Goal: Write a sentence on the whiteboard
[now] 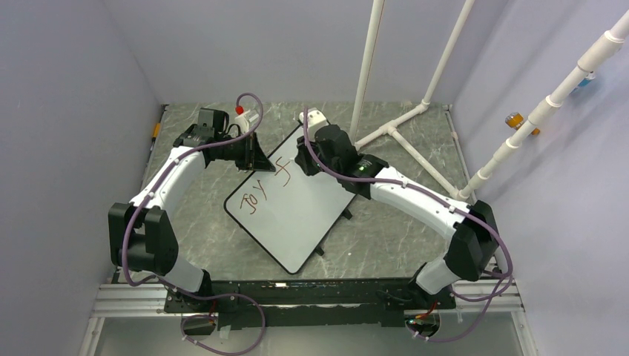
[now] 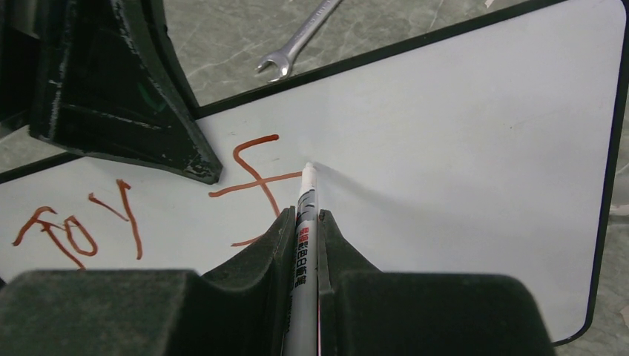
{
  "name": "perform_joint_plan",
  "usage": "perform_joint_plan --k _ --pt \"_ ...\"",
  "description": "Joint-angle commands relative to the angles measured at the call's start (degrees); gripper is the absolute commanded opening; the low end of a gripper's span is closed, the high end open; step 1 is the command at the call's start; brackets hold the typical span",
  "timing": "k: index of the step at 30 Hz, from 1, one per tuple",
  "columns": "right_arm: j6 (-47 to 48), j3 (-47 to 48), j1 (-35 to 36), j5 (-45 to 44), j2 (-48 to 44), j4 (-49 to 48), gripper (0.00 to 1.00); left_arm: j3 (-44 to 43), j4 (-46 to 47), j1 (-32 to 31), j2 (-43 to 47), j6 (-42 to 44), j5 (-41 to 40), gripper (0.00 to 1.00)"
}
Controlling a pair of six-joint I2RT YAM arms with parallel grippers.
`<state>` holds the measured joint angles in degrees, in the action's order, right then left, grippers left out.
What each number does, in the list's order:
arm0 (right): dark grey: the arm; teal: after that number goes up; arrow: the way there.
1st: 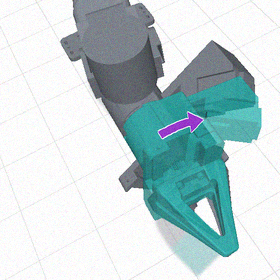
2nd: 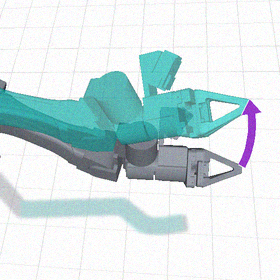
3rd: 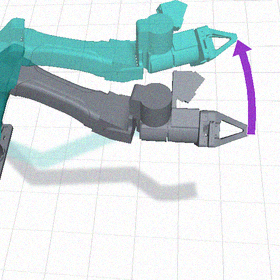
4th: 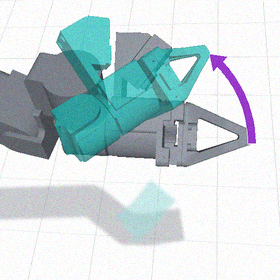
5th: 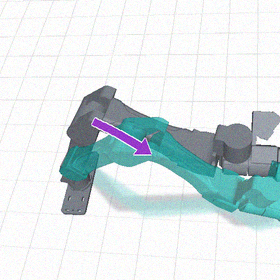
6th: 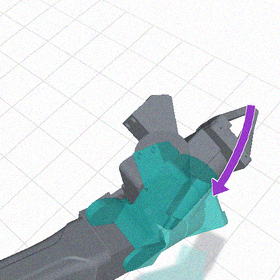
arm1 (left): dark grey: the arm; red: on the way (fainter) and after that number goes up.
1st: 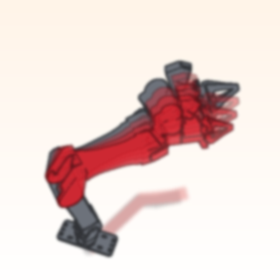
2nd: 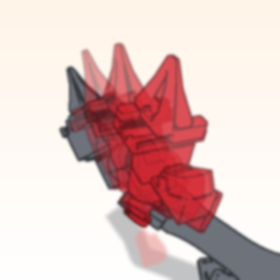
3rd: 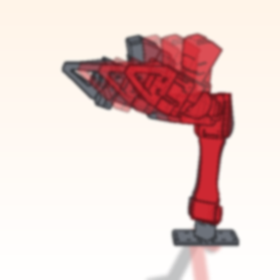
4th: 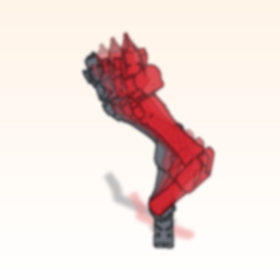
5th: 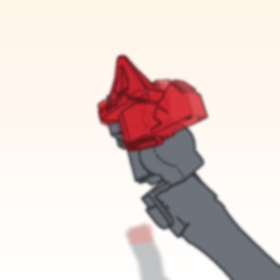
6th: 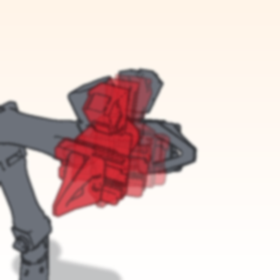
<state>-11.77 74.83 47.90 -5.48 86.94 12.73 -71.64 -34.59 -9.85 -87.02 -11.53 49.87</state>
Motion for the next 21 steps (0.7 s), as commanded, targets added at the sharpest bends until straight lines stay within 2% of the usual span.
perform_joint_plan --k 1,21 --pt "0.1 1.4 -0.4 -0.3 1.0 -2.5 0.00 -1.0 3.2 -0.3 2.2 4.4 -2.8 0.00" --pt "-4.8 -8.4 -0.4 2.8 -3.0 -3.0 0.00 -1.1 3.3 -0.3 2.8 4.3 -2.8 0.00"
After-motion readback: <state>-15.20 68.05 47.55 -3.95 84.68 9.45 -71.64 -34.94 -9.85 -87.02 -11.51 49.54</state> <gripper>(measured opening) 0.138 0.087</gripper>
